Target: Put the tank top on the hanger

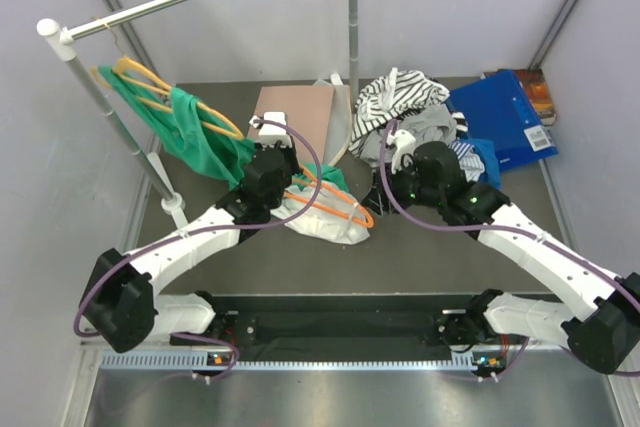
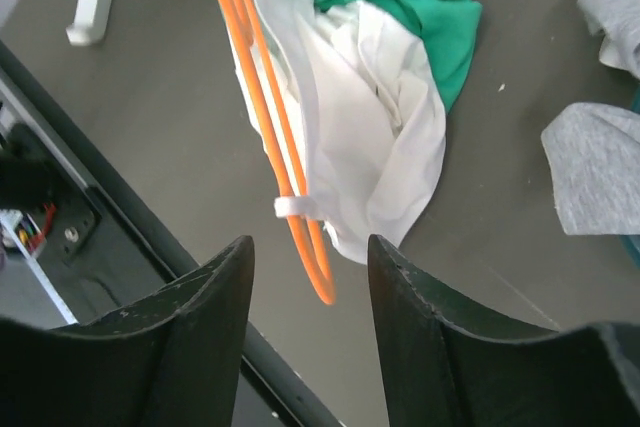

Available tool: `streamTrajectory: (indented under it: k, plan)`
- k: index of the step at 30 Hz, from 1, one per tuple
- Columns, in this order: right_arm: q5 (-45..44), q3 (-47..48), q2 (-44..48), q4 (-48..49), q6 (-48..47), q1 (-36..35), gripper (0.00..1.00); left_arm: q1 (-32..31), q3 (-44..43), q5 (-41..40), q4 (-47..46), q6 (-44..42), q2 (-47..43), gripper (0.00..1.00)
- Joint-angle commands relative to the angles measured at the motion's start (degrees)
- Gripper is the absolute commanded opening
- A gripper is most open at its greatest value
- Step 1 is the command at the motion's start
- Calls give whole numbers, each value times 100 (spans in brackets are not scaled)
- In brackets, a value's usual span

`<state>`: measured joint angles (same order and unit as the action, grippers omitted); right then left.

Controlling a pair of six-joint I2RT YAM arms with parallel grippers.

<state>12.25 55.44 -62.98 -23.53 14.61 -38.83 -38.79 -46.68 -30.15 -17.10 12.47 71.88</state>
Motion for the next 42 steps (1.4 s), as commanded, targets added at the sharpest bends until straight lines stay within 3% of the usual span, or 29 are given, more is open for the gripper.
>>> streamTrajectory:
  k: [1,9,23,36,37,42]
  plan:
    - [400,-182,163,94,-660,-19,48,-6,-166,167,-127,-113,-253,0]
    - [699,-376,102,296,-943,-169,42,-15,-210,299,-48,-96,-280,0]
    - [190,10,-689,894,-1030,-538,24,-6,-289,624,-12,-52,-279,0]
    - [252,433,-1146,1043,-1039,-556,21,-15,-316,950,-39,-140,-183,0]
    - [199,441,-1129,1009,-970,-556,22,-15,-316,941,-39,-148,-174,0]
    - [-3,476,-690,798,-793,-547,58,-15,-404,871,49,-122,-42,0]
